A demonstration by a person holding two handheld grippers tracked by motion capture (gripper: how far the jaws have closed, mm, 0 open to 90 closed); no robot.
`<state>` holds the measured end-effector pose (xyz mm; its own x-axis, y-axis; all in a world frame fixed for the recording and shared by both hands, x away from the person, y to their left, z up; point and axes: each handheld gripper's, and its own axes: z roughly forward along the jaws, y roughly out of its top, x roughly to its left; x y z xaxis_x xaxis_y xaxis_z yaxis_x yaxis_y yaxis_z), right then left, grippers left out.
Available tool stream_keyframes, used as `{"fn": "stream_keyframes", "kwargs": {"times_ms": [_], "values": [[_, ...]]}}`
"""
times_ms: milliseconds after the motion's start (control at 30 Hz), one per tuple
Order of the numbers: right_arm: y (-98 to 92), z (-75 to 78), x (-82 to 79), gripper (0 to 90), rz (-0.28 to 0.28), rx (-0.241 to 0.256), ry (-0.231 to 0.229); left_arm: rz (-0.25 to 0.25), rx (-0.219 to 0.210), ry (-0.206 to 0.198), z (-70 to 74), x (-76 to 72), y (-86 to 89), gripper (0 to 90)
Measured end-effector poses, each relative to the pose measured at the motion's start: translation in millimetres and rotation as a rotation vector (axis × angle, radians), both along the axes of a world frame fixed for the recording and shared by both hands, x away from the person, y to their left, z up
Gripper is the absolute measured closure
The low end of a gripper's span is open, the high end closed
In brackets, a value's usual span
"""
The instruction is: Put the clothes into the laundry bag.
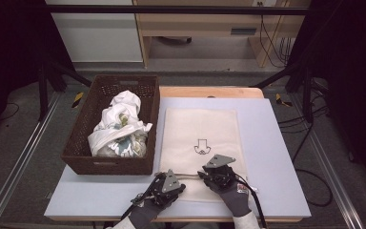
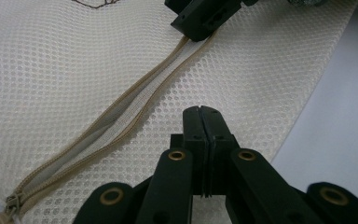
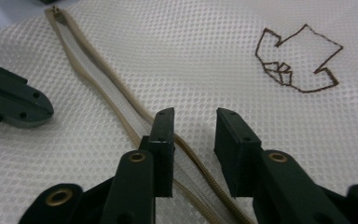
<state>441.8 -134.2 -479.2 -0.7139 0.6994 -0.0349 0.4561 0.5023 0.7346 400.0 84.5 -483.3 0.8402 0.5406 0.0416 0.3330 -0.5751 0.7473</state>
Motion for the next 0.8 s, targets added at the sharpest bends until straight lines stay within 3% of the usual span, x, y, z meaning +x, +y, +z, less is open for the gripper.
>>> {"fn": "stream_keyframes", "kwargs": {"times_ms": [267,600,800], "values": [[-6.4,-0.5,-1.8,76.3,0.016,0.008,0.033,0.004,-0.024,-0.002,-2.7,-0.4,2.9,87.9],[-5.1,-2.0,-1.0,88.6,-0.003,0.040,0.040,0.007,-0.019,-0.006,-2.3,-1.0,2.1,87.3],[-6.0,1.1,0.1,89.1,-0.013,0.045,0.045,0.006,-0.001,-0.012,-0.9,-1.8,0.1,86.8]]}}
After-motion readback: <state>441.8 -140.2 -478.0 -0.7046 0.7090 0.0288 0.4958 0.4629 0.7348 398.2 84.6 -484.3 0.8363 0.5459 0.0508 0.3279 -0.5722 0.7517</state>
